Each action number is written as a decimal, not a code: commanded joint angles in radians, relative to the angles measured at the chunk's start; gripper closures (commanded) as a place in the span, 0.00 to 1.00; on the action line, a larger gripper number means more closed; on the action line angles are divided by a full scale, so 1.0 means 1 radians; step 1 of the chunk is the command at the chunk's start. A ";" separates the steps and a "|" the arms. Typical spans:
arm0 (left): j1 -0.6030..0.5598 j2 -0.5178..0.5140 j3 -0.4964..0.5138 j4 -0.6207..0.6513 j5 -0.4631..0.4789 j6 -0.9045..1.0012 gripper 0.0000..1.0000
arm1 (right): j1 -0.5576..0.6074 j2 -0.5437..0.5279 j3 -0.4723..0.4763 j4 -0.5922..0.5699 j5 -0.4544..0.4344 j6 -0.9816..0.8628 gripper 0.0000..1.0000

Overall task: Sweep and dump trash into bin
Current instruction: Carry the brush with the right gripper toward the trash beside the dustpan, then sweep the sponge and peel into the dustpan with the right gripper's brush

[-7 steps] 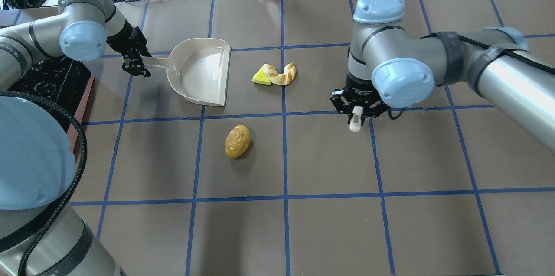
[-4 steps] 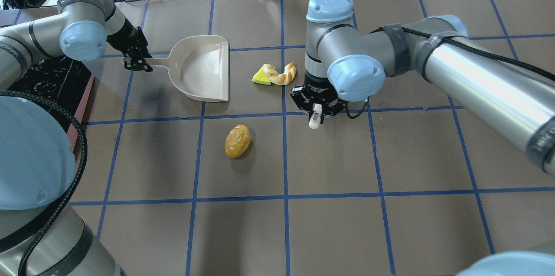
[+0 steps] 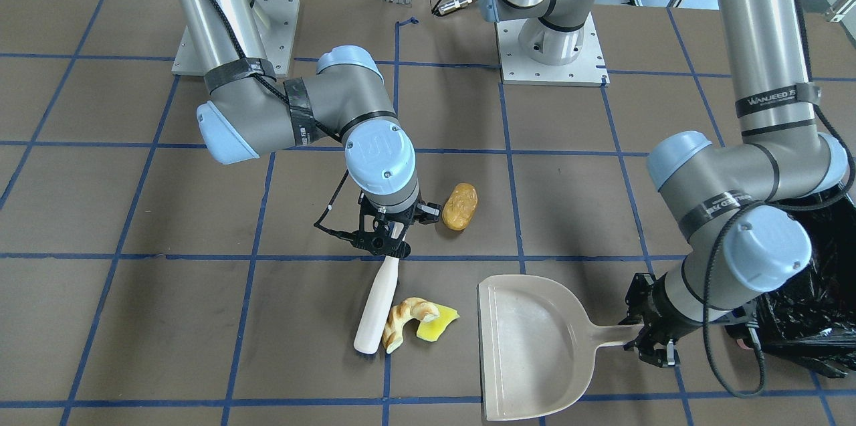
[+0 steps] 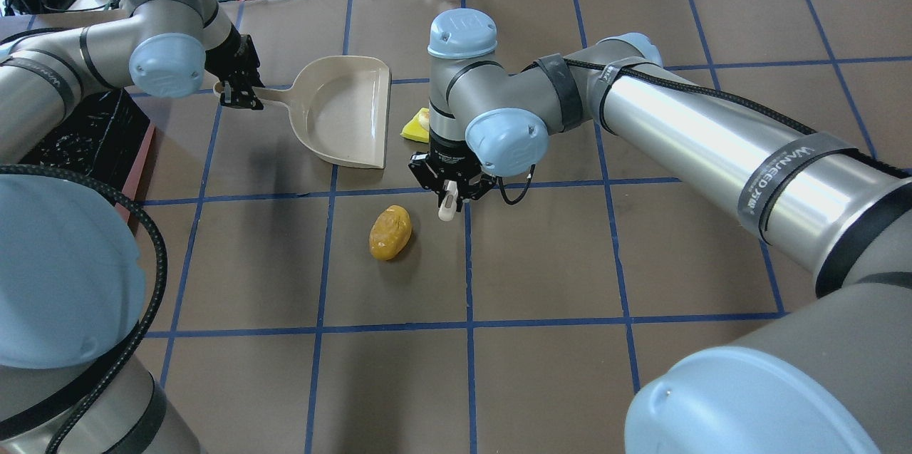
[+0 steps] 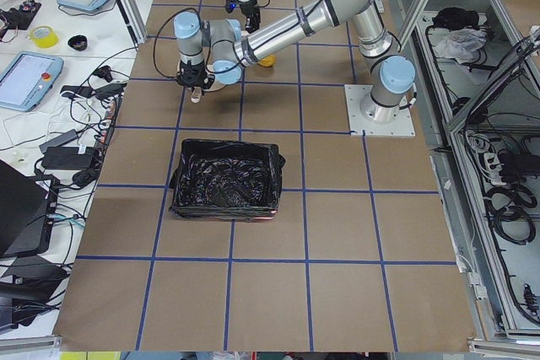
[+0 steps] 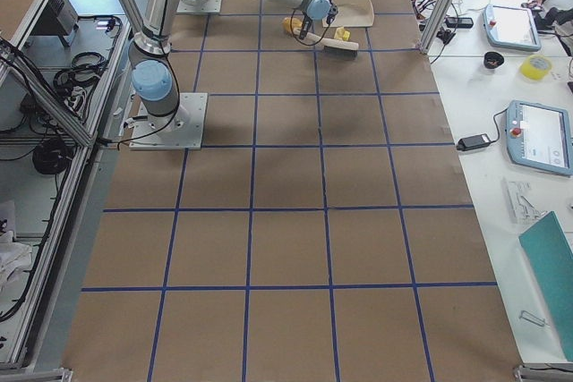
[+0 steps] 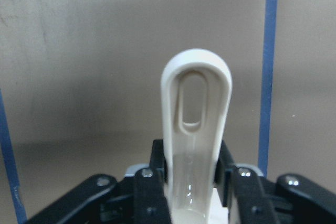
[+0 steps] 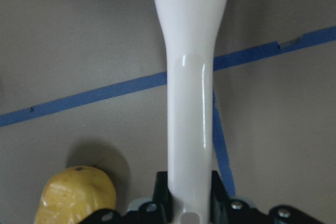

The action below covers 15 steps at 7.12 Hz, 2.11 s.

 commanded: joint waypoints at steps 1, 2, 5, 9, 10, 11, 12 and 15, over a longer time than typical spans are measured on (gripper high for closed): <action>-0.021 -0.010 0.000 0.000 0.052 -0.025 1.00 | 0.001 0.009 -0.002 -0.034 0.004 -0.009 1.00; -0.021 -0.011 0.000 0.000 0.053 -0.026 1.00 | 0.013 0.027 -0.002 -0.115 0.039 -0.009 1.00; -0.023 -0.013 0.000 0.000 0.066 -0.028 1.00 | 0.056 0.070 -0.005 -0.388 0.288 -0.032 1.00; -0.021 -0.011 0.000 0.000 0.061 -0.029 1.00 | 0.055 0.066 -0.055 -0.342 0.299 -0.003 1.00; -0.021 -0.010 0.000 0.000 0.061 -0.020 1.00 | 0.055 0.032 -0.071 -0.191 0.218 -0.001 1.00; -0.021 0.010 -0.001 -0.001 0.058 -0.003 1.00 | 0.053 -0.032 -0.072 -0.012 0.132 -0.009 1.00; -0.017 0.028 -0.006 -0.010 0.061 0.053 1.00 | 0.053 -0.083 -0.063 0.105 0.026 -0.012 1.00; 0.029 0.149 -0.174 -0.018 0.070 0.159 1.00 | 0.128 -0.134 0.024 0.237 -0.007 0.137 1.00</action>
